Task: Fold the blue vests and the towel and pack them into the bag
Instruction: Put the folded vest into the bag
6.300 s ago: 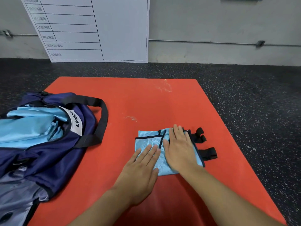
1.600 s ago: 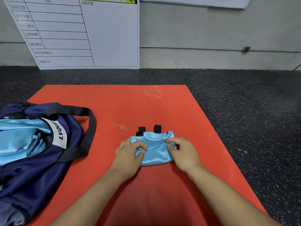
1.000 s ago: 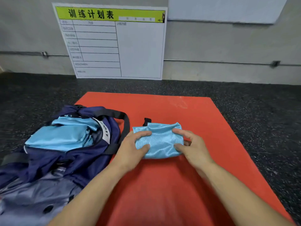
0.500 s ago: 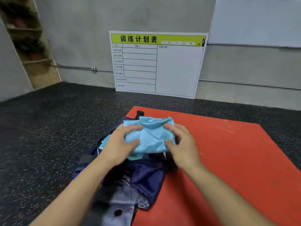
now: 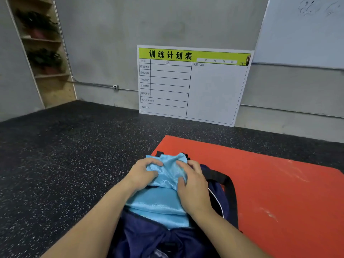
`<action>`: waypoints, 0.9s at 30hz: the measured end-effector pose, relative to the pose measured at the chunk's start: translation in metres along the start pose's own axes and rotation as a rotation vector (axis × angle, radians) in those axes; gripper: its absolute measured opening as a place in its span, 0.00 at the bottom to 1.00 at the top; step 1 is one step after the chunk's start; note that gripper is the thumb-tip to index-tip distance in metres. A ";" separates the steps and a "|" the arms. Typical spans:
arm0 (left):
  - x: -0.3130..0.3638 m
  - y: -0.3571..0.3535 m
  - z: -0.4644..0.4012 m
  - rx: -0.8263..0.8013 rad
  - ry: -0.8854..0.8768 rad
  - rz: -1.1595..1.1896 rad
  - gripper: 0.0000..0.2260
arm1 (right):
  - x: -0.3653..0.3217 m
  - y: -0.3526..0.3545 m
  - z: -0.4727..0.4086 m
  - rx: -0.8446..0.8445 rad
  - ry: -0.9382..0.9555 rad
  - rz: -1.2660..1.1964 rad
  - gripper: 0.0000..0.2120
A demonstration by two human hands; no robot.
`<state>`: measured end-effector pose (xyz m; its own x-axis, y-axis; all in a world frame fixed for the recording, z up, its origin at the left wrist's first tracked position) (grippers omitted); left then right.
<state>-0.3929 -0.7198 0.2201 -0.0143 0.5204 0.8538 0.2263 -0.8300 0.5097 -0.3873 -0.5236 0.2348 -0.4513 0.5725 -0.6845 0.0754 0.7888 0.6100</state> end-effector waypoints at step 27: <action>-0.007 -0.038 0.007 -0.095 -0.018 -0.471 0.06 | 0.030 -0.003 -0.001 -0.219 -0.187 0.484 0.20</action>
<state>-0.3946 -0.6907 0.1937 -0.0774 0.8471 0.5258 0.1090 -0.5170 0.8490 -0.4024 -0.5085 0.2128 -0.2440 0.9033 -0.3528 0.0397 0.3728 0.9271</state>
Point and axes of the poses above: each hand's wrist, its own z-axis away from the middle knuckle, its own y-axis out of the back of the hand, x = y × z, the point moved 6 cm from there along -z, towards the middle knuckle, and after that the axes turned 3 degrees about -y, right-handed, at the moved point
